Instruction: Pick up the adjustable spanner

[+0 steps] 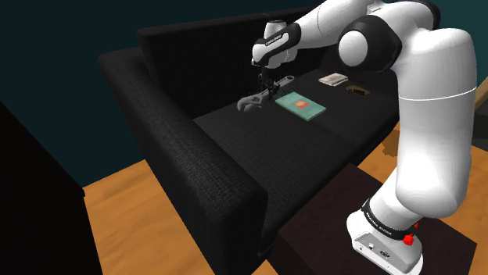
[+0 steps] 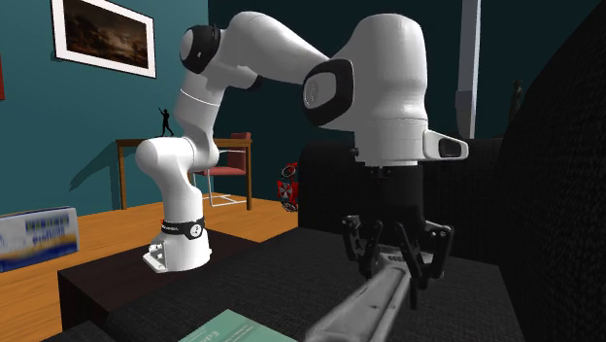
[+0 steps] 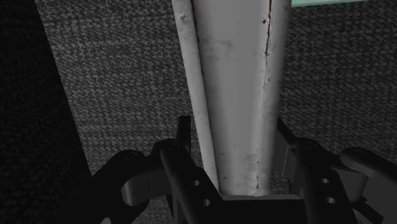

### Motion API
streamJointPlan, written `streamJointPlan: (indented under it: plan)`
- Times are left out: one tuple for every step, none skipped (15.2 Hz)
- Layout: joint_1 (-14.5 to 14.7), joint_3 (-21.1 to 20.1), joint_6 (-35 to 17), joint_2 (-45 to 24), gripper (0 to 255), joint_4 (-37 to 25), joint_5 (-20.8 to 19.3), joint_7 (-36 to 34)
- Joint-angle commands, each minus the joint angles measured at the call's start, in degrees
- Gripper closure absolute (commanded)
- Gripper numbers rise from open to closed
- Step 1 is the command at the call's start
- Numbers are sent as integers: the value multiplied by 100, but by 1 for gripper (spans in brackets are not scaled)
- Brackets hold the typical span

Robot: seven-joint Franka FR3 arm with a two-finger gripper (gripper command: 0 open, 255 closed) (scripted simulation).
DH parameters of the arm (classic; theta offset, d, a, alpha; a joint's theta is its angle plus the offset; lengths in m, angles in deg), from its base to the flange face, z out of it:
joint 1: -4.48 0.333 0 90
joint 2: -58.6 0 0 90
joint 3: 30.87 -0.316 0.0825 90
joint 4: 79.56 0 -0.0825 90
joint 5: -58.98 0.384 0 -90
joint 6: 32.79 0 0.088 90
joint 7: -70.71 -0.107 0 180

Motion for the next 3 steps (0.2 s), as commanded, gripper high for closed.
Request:
streamJointPlan:
  plan:
    - [8,20,132,79,255,-58,-32,-13]
    - [8,22,141,85,255,-61,-34,-14]
    - [8,22,141,84,255,-62,-34,-14]
